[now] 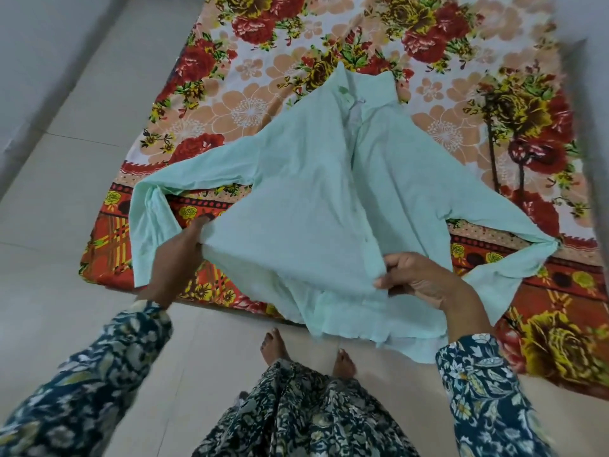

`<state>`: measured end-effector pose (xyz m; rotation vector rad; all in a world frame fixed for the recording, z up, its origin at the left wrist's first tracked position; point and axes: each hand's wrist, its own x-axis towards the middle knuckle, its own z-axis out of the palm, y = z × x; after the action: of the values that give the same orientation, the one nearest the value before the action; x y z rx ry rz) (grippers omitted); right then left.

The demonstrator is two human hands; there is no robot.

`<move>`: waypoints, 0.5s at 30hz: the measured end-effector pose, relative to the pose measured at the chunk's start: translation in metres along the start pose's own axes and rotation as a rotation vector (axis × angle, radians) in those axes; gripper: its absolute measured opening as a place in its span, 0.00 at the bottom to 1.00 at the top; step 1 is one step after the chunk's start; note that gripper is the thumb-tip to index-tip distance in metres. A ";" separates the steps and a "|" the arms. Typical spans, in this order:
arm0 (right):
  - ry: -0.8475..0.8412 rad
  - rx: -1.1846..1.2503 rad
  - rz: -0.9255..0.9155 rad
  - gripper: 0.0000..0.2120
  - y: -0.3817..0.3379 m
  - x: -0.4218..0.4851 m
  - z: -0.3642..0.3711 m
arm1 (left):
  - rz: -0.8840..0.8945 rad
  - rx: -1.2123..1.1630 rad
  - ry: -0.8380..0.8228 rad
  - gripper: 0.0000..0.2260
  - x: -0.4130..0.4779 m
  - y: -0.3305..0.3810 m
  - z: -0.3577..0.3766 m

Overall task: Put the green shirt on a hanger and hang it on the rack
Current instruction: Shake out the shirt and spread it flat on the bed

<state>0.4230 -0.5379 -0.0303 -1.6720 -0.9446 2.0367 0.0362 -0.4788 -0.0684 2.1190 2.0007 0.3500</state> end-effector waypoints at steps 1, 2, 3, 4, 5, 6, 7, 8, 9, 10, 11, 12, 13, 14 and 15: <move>0.003 -0.079 0.068 0.23 0.005 0.004 0.006 | 0.162 0.111 -0.044 0.20 0.002 -0.013 0.000; 0.009 -0.144 0.131 0.14 0.013 0.011 0.014 | 0.276 0.197 -0.116 0.21 0.002 -0.027 0.003; 0.019 -0.206 0.196 0.06 0.021 0.019 0.021 | 0.349 0.261 -0.181 0.23 0.003 -0.041 0.008; 0.036 -0.256 0.247 0.06 0.030 0.029 0.028 | 0.377 0.308 -0.248 0.27 0.004 -0.054 0.011; 0.056 -0.287 0.294 0.09 0.040 0.037 0.033 | 0.359 0.320 -0.308 0.29 0.002 -0.064 0.014; 0.079 -0.299 0.335 0.10 0.050 0.047 0.039 | 0.308 0.307 -0.363 0.30 0.001 -0.071 0.017; 0.107 -0.315 0.365 0.09 0.058 0.056 0.046 | 0.268 0.287 -0.377 0.30 -0.001 -0.080 0.022; 0.134 -0.337 0.386 0.07 0.066 0.065 0.051 | 0.224 0.274 -0.397 0.29 -0.005 -0.087 0.029; 0.167 -0.367 0.397 0.04 0.073 0.072 0.058 | 0.217 0.306 -0.405 0.27 -0.009 -0.092 0.035; 0.200 -0.399 0.395 0.05 0.080 0.080 0.064 | 0.174 0.344 -0.436 0.25 -0.013 -0.094 0.039; 0.230 -0.431 0.386 0.07 0.086 0.086 0.070 | 0.106 0.345 -0.435 0.23 -0.018 -0.097 0.043; 0.262 -0.465 0.366 0.08 0.092 0.091 0.076 | -0.034 0.249 -0.427 0.21 -0.022 -0.094 0.045; 0.296 -0.501 0.343 0.09 0.098 0.094 0.081 | -0.239 0.093 -0.399 0.18 -0.023 -0.093 0.050; 0.329 -0.520 0.324 0.08 0.102 0.096 0.085 | -0.491 -0.107 -0.366 0.15 -0.023 -0.085 0.048; 0.364 -0.521 0.312 0.08 0.105 0.096 0.089 | -0.690 -0.320 -0.350 0.13 -0.025 -0.079 0.052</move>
<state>0.3298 -0.5774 -0.1636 -2.4974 -1.2084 1.6412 -0.0240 -0.4982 -0.1428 1.1159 2.1235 0.1470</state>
